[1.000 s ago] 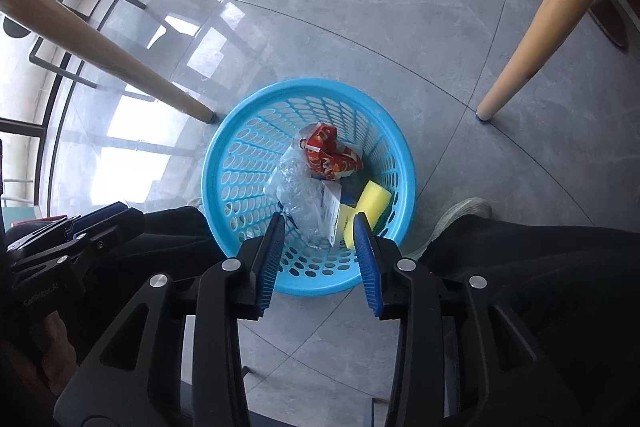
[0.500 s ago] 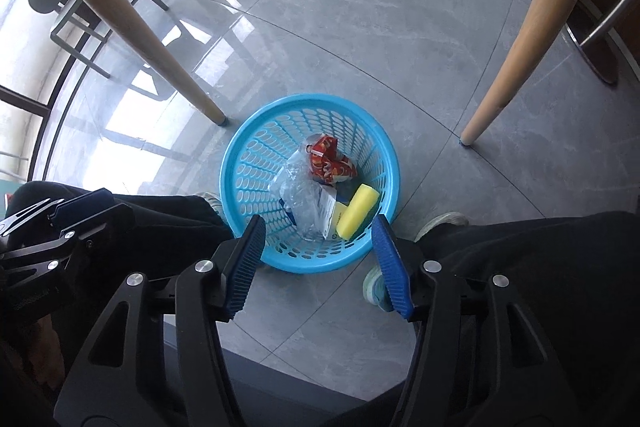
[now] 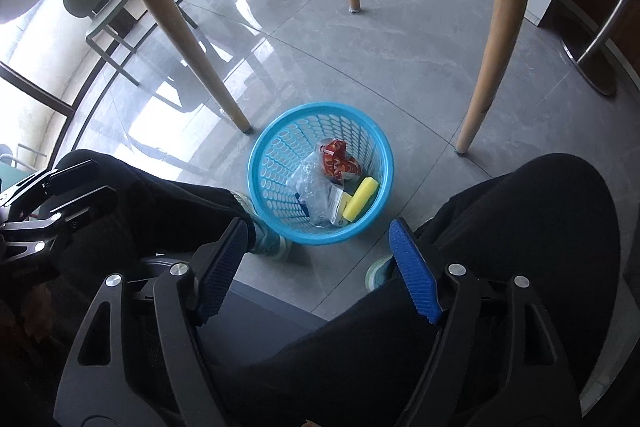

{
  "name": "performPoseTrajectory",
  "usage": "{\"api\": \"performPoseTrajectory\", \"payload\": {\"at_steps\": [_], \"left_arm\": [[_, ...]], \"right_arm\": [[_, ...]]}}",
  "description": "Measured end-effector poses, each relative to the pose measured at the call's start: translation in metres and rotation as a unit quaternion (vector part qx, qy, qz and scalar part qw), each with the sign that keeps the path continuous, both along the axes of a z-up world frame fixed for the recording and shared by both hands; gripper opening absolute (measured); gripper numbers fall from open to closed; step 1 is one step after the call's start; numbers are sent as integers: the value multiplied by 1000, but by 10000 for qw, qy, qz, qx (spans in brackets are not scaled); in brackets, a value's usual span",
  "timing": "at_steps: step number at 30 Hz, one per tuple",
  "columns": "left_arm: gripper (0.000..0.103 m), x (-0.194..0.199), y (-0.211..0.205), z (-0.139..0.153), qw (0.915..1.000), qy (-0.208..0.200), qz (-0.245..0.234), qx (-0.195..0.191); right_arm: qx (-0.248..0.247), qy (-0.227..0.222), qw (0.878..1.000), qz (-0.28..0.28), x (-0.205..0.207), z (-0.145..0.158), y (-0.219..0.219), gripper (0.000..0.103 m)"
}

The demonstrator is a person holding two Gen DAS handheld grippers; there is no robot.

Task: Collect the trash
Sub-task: 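Raise both tools up toward the table, the snack wrapper and white box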

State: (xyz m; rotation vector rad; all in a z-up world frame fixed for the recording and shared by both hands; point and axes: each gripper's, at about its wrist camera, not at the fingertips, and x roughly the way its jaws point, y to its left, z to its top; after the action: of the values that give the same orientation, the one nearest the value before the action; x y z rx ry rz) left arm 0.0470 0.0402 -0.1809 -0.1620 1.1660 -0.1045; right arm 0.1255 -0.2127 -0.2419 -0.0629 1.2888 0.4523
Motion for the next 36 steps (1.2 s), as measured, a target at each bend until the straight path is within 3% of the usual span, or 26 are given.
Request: {"api": "performPoseTrajectory", "payload": {"at_steps": [14, 21, 26, 36], "left_arm": [[84, -31, -8, 72, 9958, -848, -129, 326], [89, -41, -16, 120, 9825, -1779, -114, 536], [91, -39, -10, 144, 9752, -2144, 31, 539], [97, -7, -11, 161, 9705, -2356, 110, 507]], "right_arm": [[344, -987, 9943, 217, -55, 80, -33, 77], [762, -1623, 9835, 220, -68, 140, -45, 80], [897, -2024, 9749, 218, -67, 176, -45, 85], [1069, -2647, 9584, 65, -34, 229, -46, 89]]}}
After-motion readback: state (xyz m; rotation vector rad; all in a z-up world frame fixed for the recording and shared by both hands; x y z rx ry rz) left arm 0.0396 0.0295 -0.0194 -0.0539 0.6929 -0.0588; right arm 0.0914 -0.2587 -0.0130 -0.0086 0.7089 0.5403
